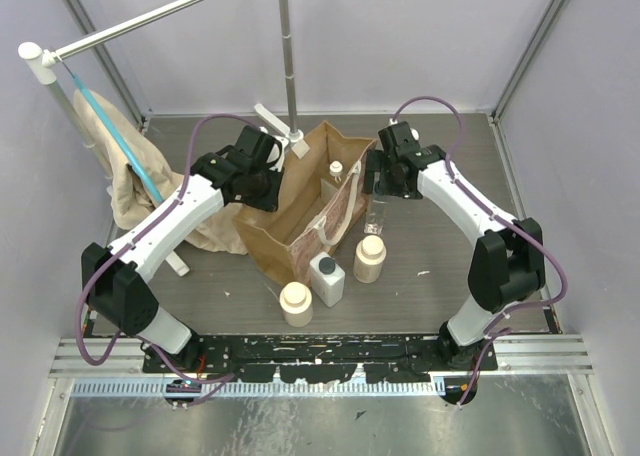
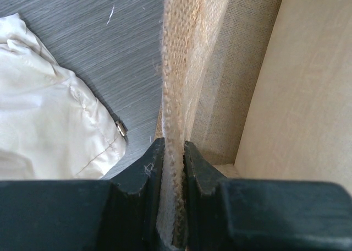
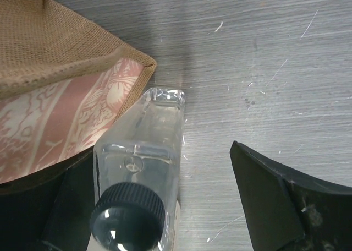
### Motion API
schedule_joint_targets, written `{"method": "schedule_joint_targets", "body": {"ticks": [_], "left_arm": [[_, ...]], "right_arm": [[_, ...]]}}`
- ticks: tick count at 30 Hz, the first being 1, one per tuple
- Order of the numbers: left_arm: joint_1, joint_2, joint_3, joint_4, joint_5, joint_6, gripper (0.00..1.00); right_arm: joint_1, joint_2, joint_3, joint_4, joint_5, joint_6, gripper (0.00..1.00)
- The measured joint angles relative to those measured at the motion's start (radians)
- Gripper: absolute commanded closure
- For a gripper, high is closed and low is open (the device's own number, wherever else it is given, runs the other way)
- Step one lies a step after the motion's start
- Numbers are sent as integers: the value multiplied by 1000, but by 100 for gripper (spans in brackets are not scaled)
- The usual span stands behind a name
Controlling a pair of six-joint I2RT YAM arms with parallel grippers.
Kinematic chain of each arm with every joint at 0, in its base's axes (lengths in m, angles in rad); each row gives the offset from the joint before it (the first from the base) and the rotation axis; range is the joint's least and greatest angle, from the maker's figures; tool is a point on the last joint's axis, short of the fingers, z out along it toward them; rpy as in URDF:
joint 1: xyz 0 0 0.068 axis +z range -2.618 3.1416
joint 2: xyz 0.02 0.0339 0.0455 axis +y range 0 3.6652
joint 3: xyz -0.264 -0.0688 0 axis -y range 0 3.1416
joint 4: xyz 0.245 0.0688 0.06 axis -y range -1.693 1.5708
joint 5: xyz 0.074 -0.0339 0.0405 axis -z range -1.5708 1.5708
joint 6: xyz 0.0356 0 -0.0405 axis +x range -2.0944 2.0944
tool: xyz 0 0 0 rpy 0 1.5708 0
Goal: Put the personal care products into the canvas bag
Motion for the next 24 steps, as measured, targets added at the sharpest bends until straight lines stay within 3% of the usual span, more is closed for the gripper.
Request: {"method": "schedule_joint_targets", "body": {"ticks": [6, 11, 17, 24], "left_arm": [[4, -1, 0, 0, 0, 0, 96], [5, -1, 0, -2, 0, 0, 96], [6, -1, 0, -3, 0, 1, 96], [7, -1, 0, -4, 0, 1, 96]], "right_arm": [[0, 26, -10, 32, 14, -35, 32], [1, 37, -10, 45, -1, -54, 67], [0, 37, -4, 26, 1, -60, 99], [-86, 37, 66, -117, 13, -89, 99]]}}
